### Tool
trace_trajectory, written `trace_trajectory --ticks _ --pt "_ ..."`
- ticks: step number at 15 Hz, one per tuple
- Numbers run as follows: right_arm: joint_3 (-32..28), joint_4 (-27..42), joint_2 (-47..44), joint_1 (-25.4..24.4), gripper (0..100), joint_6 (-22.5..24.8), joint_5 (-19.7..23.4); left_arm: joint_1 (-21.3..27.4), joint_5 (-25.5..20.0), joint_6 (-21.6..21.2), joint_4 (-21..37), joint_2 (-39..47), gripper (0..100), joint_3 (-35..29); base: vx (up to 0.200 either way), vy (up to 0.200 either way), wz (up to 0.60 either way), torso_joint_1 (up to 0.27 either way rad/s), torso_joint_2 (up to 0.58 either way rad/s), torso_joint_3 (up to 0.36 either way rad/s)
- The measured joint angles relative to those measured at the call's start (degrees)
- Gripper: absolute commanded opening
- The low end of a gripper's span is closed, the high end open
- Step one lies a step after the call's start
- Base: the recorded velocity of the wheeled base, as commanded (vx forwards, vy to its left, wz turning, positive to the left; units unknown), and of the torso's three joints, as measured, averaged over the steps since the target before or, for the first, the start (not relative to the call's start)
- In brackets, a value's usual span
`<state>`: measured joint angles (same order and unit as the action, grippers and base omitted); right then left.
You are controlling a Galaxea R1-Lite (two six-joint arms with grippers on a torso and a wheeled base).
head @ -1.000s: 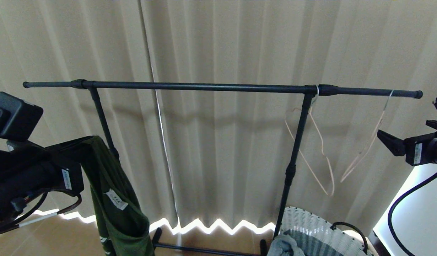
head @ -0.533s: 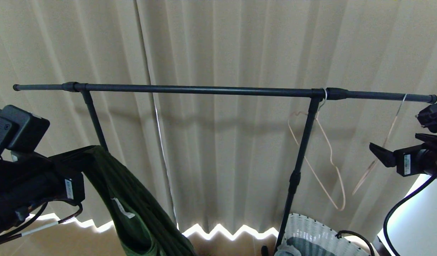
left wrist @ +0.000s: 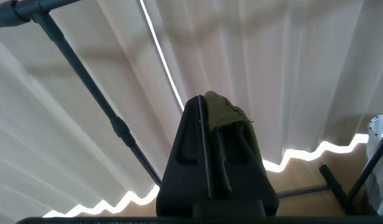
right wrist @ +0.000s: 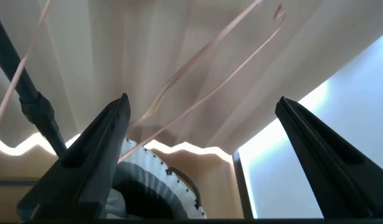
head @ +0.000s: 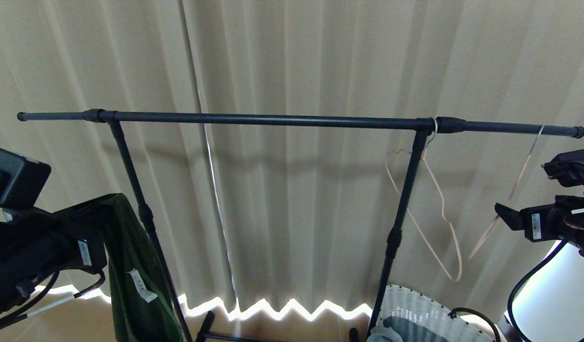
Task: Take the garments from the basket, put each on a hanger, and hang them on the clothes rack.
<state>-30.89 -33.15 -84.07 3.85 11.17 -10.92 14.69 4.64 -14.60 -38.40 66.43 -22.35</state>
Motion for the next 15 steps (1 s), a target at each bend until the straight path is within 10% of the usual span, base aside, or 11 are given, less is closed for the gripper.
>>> trace_trajectory --ticks 11,15 --pt "1.77 0.13 0.28 5.02 100 -1.78 -1.22 2.69 -0.09 -0.17 -5.19 0.11 0 3.41 0.0 0.0 0.0 0.0 0.0 0.0" --pt "-0.72 3.45 -0.94 4.44 100 -9.53 -0.67 3.02 -0.11 -0.15 -5.19 0.33 0 3.58 0.0 0.0 0.0 0.0 0.0 0.0"
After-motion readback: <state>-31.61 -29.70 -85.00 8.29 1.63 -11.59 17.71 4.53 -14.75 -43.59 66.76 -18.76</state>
